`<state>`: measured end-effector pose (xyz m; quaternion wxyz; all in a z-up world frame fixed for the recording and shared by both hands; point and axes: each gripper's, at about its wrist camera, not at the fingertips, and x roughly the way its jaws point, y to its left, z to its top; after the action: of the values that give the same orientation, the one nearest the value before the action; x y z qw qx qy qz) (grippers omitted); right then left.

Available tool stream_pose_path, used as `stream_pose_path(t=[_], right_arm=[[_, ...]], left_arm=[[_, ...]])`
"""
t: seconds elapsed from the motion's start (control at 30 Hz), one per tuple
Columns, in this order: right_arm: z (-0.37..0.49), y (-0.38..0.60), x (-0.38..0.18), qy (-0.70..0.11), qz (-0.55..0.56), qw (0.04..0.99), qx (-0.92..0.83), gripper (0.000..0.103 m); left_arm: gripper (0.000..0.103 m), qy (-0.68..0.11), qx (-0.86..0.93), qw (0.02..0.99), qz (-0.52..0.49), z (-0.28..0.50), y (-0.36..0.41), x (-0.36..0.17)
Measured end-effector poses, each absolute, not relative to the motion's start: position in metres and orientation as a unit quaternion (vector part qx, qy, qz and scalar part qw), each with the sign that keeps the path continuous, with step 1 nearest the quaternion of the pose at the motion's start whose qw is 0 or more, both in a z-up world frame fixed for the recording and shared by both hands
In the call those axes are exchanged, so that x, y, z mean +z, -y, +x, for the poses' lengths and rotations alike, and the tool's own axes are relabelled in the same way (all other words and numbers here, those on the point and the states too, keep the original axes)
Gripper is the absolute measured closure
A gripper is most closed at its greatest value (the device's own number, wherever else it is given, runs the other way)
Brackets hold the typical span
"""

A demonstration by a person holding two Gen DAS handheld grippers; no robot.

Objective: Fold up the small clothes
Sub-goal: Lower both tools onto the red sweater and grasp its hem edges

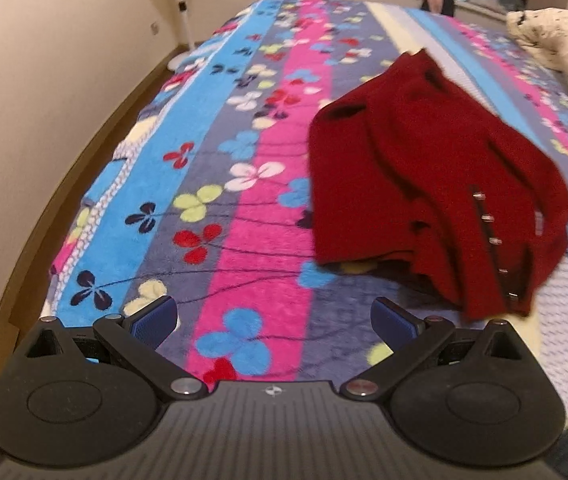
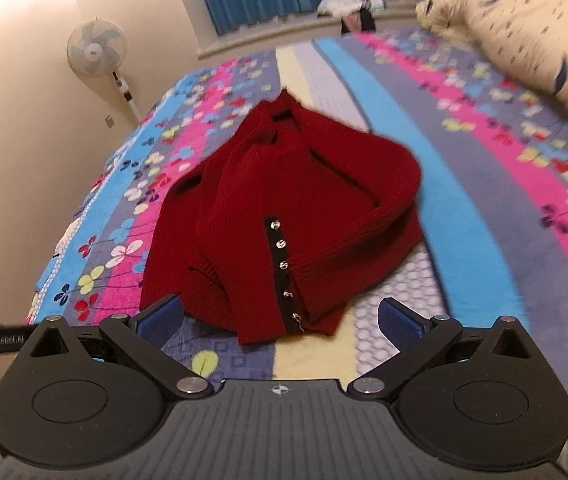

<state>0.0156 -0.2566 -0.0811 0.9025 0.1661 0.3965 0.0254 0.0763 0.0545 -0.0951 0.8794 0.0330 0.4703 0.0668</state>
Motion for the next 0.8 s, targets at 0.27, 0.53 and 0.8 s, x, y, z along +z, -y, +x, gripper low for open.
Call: stream_pose_path(t=[0.27, 0.53, 0.8], right_arm=[[0.138, 0.256, -0.146, -0.422, 0.29, 0.855, 0.08, 0.001], [0.218, 0.269, -0.202, -0.508, 0.221, 0.832, -0.028, 0.005], [0.193, 0.386, -0.189, -0.475, 0.09, 0.844, -0.232, 0.004]], left_arm=[[0.0, -0.508, 0.068, 0.859, -0.008, 0.135, -0.076, -0.143], [0.0, -0.536, 0.064, 0.842, -0.004, 0.183, -0.07, -0.178], [0.0, -0.549, 0.027, 0.835, 0.002, 0.21, -0.052, -0.205]])
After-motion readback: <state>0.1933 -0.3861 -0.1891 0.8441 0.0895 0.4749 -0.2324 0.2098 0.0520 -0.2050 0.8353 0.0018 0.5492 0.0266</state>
